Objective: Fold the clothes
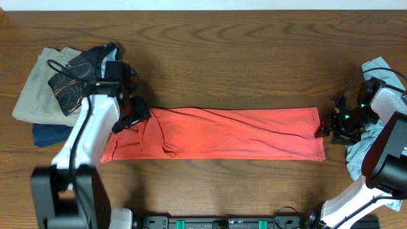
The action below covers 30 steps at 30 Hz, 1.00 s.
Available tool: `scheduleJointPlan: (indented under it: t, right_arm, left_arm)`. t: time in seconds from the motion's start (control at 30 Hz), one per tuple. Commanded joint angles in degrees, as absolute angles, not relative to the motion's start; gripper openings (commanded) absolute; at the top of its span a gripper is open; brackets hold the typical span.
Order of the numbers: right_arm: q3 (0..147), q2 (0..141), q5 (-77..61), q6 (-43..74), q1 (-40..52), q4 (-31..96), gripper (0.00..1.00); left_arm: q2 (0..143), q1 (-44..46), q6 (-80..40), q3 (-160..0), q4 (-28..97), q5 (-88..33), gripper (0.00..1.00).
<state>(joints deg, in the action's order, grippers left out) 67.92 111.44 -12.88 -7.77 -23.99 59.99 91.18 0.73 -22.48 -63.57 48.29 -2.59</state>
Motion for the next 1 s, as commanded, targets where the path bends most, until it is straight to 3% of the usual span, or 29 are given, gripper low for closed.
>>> scheduleJointPlan:
  t: [0.0, 0.33, 0.5, 0.7, 0.97]
  right_arm:
    - [64.2, 114.2, -18.9, -9.9, -24.8, 58.5, 0.59]
    - [63.9, 114.2, -19.6, -9.9, -22.1, 60.6, 0.31]
    - [63.9, 114.2, -19.1, -9.9, -21.7, 58.6, 0.01]
    - [66.8, 114.2, -10.2, -5.7, -22.7, 57.6, 0.01]
    - [81.7, 114.2, -4.8, -1.1, -26.8, 66.6, 0.01]
  left_arm:
    - [87.8, 1.3, -22.4, -64.4, 49.7, -2.4, 0.72]
    - [86.4, 1.4, -22.4, -64.4, 52.3, -2.4, 0.72]
    - [86.4, 1.4, -22.3, -64.4, 53.8, -2.4, 0.73]
    - [86.4, 1.4, -22.3, -64.4, 55.8, -2.4, 0.73]
    - [86.4, 1.4, -22.4, -64.4, 57.0, -2.4, 0.73]
